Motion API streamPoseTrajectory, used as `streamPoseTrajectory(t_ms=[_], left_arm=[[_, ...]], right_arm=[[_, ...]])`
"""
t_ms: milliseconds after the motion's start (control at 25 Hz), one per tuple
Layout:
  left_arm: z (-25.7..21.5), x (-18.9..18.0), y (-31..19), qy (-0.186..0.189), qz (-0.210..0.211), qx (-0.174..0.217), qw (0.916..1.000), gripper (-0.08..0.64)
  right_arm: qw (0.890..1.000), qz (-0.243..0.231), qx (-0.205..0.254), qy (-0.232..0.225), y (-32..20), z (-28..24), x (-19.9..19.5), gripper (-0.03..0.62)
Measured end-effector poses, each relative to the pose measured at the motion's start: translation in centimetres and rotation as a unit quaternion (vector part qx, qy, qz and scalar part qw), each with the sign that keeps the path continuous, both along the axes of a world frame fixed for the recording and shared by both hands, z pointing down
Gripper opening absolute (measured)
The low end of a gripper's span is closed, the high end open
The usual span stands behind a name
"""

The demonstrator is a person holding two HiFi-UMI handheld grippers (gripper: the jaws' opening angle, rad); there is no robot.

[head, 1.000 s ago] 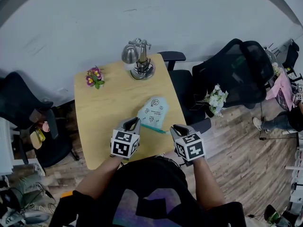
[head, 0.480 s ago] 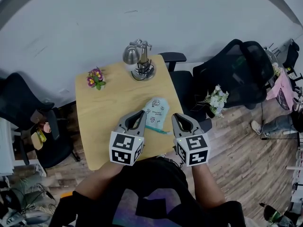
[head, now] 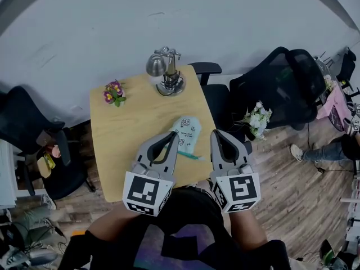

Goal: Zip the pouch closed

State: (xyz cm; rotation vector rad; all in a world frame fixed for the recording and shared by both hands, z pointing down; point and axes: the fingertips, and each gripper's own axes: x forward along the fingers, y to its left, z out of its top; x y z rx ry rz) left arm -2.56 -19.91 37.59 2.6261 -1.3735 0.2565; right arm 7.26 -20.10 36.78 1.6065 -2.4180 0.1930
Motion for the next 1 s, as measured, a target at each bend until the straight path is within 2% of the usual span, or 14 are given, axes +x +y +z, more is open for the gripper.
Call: streamPoseTrajectory(t_ms=[160, 360, 1000], left_arm=[[0.1, 0.6, 0.9, -0.009, 0.003, 0.0, 1.0, 0.012], [0.9, 0.9, 1.0, -0.014, 0.003, -0.002, 0.9999, 0.011], [1.8, 0.8, 1.0, -0.015, -0.003, -0.007, 0.9999, 0.011]], right_arm=[[1.0, 0.015, 0.026, -0.003, 0.5, -1.1, 0.4, 0.014], [0.999, 0.031, 0.011, 0.007, 0.9, 0.4, 0.9, 0.014], [0.999, 0.032, -0.004, 0.01, 1.2, 1.8, 1.1, 0.014]])
